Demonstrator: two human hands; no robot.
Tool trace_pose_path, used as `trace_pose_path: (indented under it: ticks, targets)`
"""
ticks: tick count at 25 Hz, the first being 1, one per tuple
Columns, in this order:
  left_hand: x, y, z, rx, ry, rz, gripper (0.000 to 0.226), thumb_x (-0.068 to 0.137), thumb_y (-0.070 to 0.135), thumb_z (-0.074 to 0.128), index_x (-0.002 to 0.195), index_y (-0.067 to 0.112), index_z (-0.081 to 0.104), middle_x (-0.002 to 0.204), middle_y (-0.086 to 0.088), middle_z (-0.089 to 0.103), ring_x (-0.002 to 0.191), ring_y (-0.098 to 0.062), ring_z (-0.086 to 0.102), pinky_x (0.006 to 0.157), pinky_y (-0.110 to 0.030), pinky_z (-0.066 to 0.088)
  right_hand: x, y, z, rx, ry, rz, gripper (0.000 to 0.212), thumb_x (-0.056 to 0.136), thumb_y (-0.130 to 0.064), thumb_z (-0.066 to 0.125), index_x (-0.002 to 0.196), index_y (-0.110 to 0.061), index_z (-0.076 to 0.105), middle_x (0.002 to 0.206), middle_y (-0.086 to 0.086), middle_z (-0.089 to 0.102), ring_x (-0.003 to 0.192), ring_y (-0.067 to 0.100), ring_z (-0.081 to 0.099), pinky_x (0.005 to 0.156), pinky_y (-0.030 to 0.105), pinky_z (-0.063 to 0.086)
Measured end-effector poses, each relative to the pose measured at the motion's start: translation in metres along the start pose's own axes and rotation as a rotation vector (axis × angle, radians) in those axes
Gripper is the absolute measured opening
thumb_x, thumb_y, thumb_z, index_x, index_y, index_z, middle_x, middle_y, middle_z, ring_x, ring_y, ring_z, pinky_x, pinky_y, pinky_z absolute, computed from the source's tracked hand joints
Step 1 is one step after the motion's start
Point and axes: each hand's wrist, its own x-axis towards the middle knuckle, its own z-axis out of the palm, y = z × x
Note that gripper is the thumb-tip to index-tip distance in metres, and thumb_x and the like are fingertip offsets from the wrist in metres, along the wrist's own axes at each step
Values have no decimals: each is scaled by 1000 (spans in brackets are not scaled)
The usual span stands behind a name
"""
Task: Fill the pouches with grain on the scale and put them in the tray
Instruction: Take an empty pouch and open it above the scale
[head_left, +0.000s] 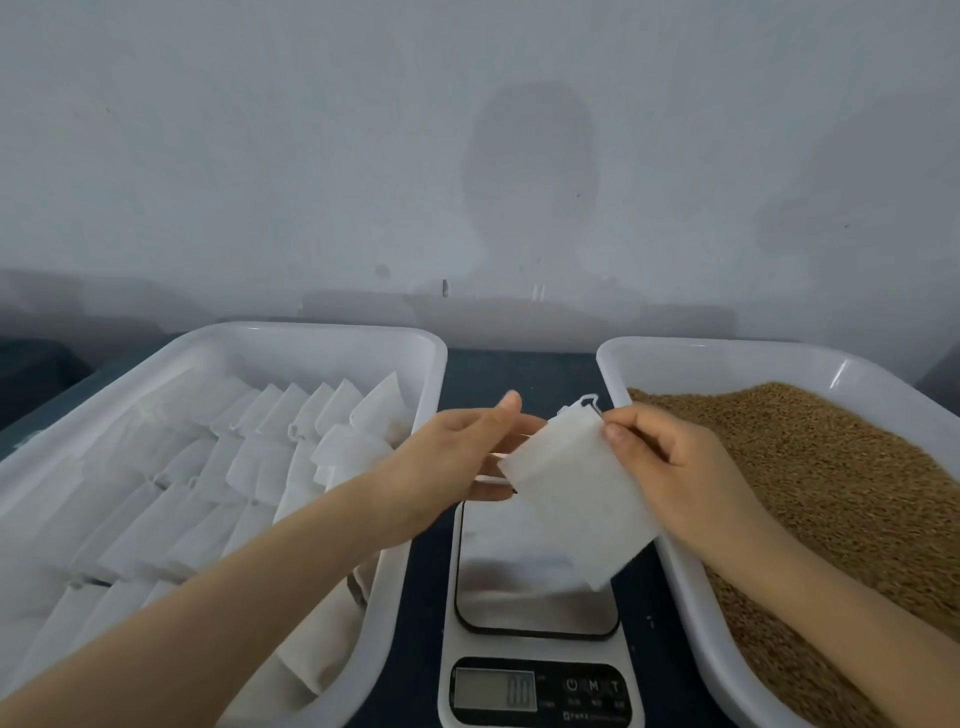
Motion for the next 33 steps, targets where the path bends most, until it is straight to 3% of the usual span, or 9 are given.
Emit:
trace_pose_path:
  ticks: [4, 10, 13, 17, 19, 22, 25, 28, 33]
  targets:
    - [1, -2, -1, 58, 43, -14, 18, 92, 29, 59, 95, 22, 76, 89, 5, 74, 78, -8, 67, 70, -17, 53, -1, -1, 1, -102, -47, -10, 18, 97, -23, 48, 89, -21, 64, 77, -4, 62, 74, 5, 53, 61, 14, 39]
    - [-2, 0, 1, 103, -32, -23, 19, 88, 33, 64, 92, 19, 77, 85, 4, 74, 74, -6, 66, 68, -19, 52, -4, -7, -1, -113, -58, -14, 19, 97, -23, 48, 87, -19, 64, 75, 2, 63, 70, 12, 54, 59, 21, 40]
    - [-2, 0, 1, 129, -26, -23, 15, 89, 26, 65, 92, 17, 77, 85, 2, 74, 72, -6, 66, 67, -18, 52, -3, -5, -1, -107, -40, 0, 19, 95, -20, 50, 81, -19, 64, 72, 2, 62, 68, 14, 53, 57, 17, 38]
    - [-2, 1, 1, 64, 6, -50, 11, 87, 20, 68, 80, 17, 77, 72, 4, 72, 62, -4, 63, 61, -17, 52, -3, -7, -1, -223, 185, -133, 6, 87, -16, 63, 88, -21, 61, 81, -14, 51, 80, 7, 51, 79, 21, 39]
    - [-2, 2, 0, 20, 15, -57, 19, 84, 18, 71, 66, 21, 74, 60, 8, 65, 54, -3, 59, 59, -17, 51, -5, -9, -3, -213, 245, -212, 9, 85, -16, 65, 89, -22, 60, 82, -15, 50, 82, 7, 52, 81, 25, 40]
    - [-2, 2, -2, -39, 15, -44, 24, 81, 20, 74, 58, 24, 66, 58, 8, 63, 54, -4, 59, 59, -19, 52, -9, -14, -2, -154, 48, -240, 5, 88, -21, 61, 89, -25, 64, 76, -14, 61, 76, 4, 58, 67, 13, 45]
    - [-2, 1, -2, -25, -7, 10, 18, 72, 32, 76, 57, 29, 66, 64, 8, 66, 60, -4, 59, 64, -20, 49, -12, -15, 4, 7, -168, -164, 20, 90, -30, 55, 103, -22, 67, 83, -17, 68, 77, -3, 64, 65, 6, 46]
    - [-4, -2, 4, 64, -61, 86, 15, 72, 31, 77, 60, 32, 68, 67, 9, 67, 62, -3, 59, 64, -17, 48, -12, -14, 5, 38, -248, -173, 29, 88, -39, 48, 97, -21, 69, 74, -22, 68, 65, -6, 63, 57, 6, 42]
    - [-1, -8, 13, 199, -33, 110, 22, 78, 21, 77, 61, 32, 68, 69, 9, 70, 65, -5, 66, 59, -12, 46, -11, -11, 5, 0, -268, -177, 39, 86, -47, 47, 84, -18, 73, 65, -9, 67, 50, -2, 55, 49, 8, 37]
